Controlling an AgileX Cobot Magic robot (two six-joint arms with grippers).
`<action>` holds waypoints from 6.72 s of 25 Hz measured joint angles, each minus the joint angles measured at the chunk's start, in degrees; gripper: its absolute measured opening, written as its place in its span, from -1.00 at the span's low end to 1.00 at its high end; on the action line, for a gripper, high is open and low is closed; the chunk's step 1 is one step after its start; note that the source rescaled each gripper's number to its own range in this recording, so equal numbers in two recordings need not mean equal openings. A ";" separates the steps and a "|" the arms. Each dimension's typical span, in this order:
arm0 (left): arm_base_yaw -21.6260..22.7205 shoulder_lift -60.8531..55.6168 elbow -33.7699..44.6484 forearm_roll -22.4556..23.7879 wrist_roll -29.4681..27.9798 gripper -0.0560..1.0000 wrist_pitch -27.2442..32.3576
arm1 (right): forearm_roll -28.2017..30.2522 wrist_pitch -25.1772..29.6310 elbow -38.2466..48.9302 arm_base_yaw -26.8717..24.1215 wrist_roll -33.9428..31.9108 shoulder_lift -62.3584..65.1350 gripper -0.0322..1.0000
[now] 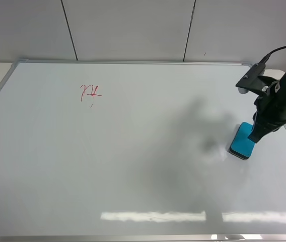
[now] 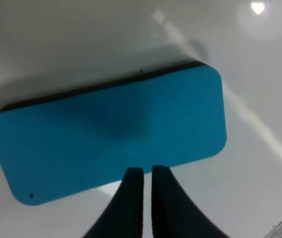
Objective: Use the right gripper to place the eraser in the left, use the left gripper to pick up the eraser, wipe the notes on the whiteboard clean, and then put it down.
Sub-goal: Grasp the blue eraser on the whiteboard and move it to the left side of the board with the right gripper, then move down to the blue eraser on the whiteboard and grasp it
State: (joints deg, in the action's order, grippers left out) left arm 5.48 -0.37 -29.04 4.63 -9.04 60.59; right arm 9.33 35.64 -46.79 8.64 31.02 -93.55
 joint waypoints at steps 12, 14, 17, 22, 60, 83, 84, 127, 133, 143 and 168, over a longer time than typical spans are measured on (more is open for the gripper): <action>0.00 0.00 0.00 0.00 0.00 1.00 0.00 | 2.73 -2.23 -1.33 3.58 -2.65 -9.67 -0.94; 0.00 0.00 0.00 0.00 0.00 1.00 0.00 | 2.76 -3.40 -1.57 6.06 -2.99 -10.01 -0.94; 0.00 0.00 0.00 0.00 0.00 1.00 0.00 | -0.19 -7.36 -1.69 11.33 -2.99 -10.34 -0.94; 0.00 0.00 0.00 0.00 0.00 1.00 0.00 | -6.64 -16.79 -1.69 21.02 -2.99 -11.17 -0.94; 0.00 0.00 0.00 0.00 0.00 1.00 0.00 | -35.89 -21.68 -48.45 48.88 -40.59 -41.89 -0.94; 0.00 0.00 0.00 0.00 0.00 1.00 0.00 | -16.46 -20.83 -12.40 25.71 -41.36 4.87 -0.94; 0.00 0.00 0.00 0.00 0.00 1.00 0.00 | -15.44 -20.61 -9.82 23.06 -41.36 8.50 -0.94; 0.00 0.00 0.00 0.00 0.00 1.00 0.00 | -8.52 33.95 6.19 -15.72 -30.03 93.79 0.99; 0.00 0.00 0.00 0.00 0.00 1.00 0.00 | -10.93 34.48 14.76 -15.72 -30.03 93.74 1.00; 0.00 0.00 0.00 0.00 0.00 1.00 0.00 | -11.30 34.45 15.34 -15.72 -37.87 93.74 1.00; 0.00 0.00 0.00 0.00 0.00 1.00 0.00 | -2.64 24.97 17.91 -8.39 -37.95 93.74 1.00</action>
State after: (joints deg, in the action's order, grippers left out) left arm 5.48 -0.37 -29.04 4.63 -9.04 60.59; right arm 6.69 60.61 -28.88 0.26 -6.92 0.19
